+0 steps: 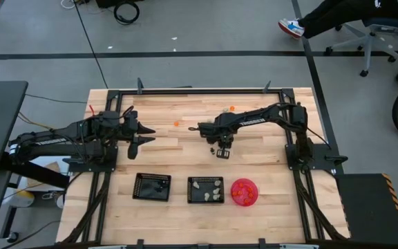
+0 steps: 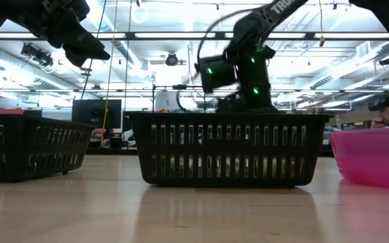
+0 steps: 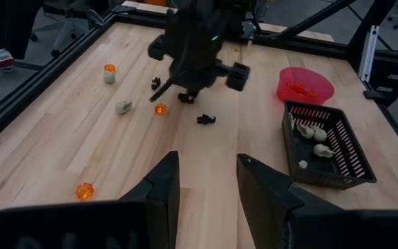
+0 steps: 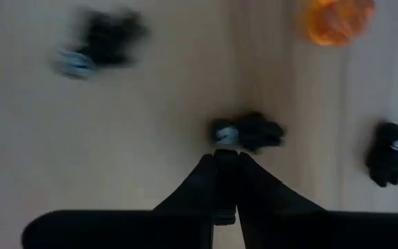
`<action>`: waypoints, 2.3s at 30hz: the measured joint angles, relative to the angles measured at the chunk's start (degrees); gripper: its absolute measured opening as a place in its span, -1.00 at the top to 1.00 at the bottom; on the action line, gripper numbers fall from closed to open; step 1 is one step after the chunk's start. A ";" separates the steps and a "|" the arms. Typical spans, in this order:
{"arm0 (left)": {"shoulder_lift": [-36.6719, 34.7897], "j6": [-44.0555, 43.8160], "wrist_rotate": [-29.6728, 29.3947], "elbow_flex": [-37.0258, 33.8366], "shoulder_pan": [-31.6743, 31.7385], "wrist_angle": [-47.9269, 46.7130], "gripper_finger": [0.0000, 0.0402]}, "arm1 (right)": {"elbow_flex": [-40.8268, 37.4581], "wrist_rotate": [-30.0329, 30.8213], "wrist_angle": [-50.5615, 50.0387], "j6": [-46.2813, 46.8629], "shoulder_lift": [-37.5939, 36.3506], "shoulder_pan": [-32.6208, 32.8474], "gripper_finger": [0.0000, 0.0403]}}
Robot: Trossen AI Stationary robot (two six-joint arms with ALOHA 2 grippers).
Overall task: Sort Halloween decoration
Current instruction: Put the black skeleton toy into the left black bin
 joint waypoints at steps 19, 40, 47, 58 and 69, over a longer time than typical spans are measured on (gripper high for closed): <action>0.00 0.31 0.06 0.01 0.00 -0.02 0.42 | 12.45 -10.63 12.88 0.77 -0.31 10.94 0.77; -0.02 -0.50 0.24 0.02 0.00 0.44 0.42 | 1.24 -10.75 82.50 -8.31 5.39 18.74 0.76; -0.02 -0.79 0.24 0.02 0.00 0.42 0.42 | 1.26 -10.25 88.81 -8.21 10.70 18.78 0.76; -0.02 -0.81 0.22 0.02 0.00 0.44 0.42 | 1.33 -7.92 87.19 -7.22 10.97 18.74 0.76; 0.00 -0.81 0.20 0.01 0.00 1.73 0.42 | 1.33 -8.88 88.12 -7.66 10.97 19.19 0.76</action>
